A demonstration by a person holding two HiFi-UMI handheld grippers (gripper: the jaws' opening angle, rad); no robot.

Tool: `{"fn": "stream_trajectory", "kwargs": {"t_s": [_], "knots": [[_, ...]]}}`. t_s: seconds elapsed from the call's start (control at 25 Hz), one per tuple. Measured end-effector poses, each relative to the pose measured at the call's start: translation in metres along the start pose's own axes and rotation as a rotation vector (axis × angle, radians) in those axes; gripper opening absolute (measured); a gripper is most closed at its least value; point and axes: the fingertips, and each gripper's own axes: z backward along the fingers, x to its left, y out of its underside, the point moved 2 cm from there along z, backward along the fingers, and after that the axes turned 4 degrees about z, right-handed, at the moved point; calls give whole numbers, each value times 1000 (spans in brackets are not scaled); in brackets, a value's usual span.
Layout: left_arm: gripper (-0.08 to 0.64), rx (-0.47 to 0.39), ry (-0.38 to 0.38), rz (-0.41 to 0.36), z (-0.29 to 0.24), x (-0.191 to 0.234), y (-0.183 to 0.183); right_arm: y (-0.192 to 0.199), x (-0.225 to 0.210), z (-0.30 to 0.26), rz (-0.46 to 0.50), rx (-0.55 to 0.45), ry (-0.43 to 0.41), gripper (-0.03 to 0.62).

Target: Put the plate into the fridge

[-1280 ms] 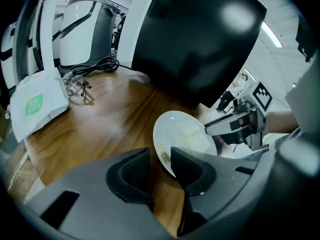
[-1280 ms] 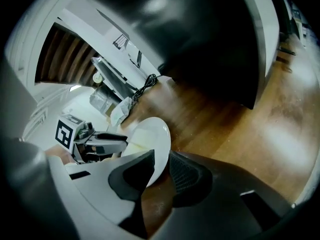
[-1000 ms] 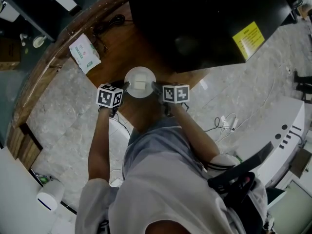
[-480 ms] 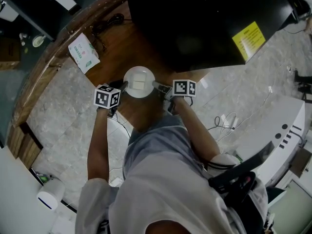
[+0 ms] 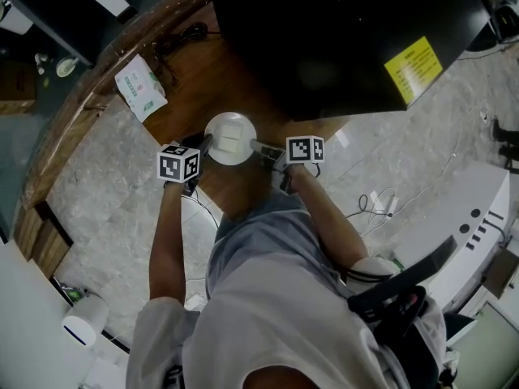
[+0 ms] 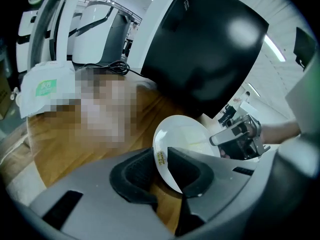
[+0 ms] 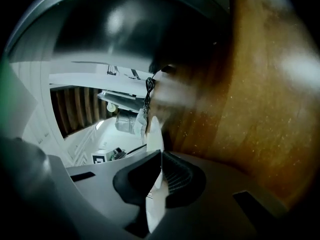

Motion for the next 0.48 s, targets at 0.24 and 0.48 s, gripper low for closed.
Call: {"fn": "stream_trajectory", "kwargs": {"t_s": [0.24,0.48], "knots": [[103,-35,-45,13,-2,-2,1,7,2,4,-57,-36,-74,21],[99,-127,-79,100,12,-4,6,10,13,8,-25,-29,-99,21]]}}
